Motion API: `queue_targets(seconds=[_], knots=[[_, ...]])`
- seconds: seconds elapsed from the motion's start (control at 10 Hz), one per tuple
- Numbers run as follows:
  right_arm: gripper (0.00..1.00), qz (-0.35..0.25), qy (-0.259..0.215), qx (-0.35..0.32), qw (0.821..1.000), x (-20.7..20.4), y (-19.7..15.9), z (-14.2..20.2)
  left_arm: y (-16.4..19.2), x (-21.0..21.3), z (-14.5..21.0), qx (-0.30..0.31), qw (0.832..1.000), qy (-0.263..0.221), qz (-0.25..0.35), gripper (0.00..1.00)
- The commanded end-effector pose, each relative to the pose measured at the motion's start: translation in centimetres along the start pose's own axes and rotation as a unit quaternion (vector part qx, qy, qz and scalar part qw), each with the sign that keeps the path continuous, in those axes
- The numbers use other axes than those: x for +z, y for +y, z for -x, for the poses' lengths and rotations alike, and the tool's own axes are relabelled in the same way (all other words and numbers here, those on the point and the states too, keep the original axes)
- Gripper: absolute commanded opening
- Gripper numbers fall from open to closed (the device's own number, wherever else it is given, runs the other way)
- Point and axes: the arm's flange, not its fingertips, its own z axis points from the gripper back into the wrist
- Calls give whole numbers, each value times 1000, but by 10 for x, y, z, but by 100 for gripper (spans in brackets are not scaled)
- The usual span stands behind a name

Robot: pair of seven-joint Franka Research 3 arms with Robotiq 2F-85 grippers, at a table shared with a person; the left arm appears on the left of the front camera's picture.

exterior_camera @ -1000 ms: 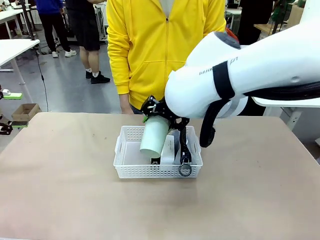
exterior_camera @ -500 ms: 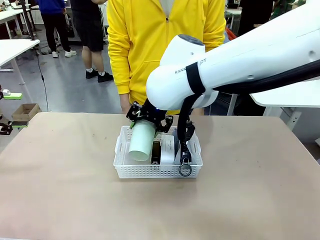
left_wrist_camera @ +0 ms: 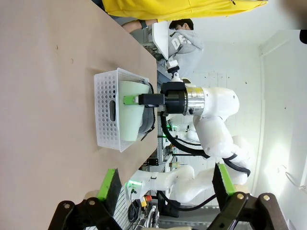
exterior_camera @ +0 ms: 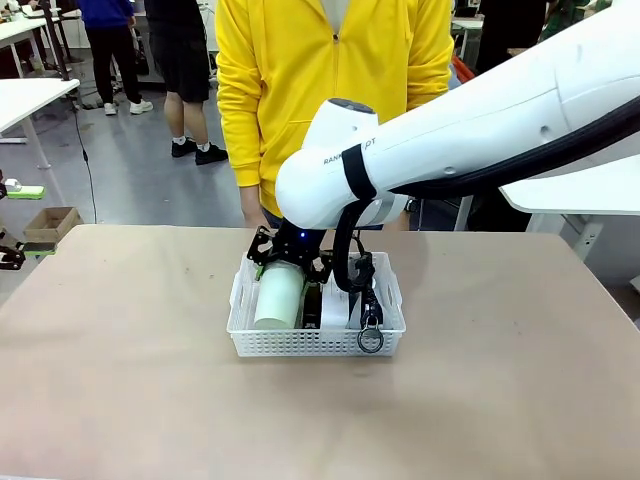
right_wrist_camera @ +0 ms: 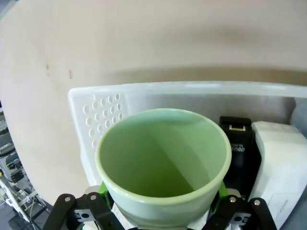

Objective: Efficiently arrange items inside the basket to fit them all.
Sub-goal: Pick up the Reusable plastic cup and place it inside the Organizing basket.

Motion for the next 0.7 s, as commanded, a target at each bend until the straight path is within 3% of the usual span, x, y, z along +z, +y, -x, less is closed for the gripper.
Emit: queue_targets(seconds=[0.0, 0.5, 0.6], knots=[[92, 12, 5, 18, 1000, -10, 6, -10, -2, 0, 3, 2, 1000, 2, -2, 100], [92, 20, 13, 20, 1000, -21, 3, -15, -2, 0, 3, 2, 1000, 2, -2, 100], [100, 18, 16, 22, 999, -21, 3, -14, -2, 0, 3, 2, 1000, 2, -2, 100]])
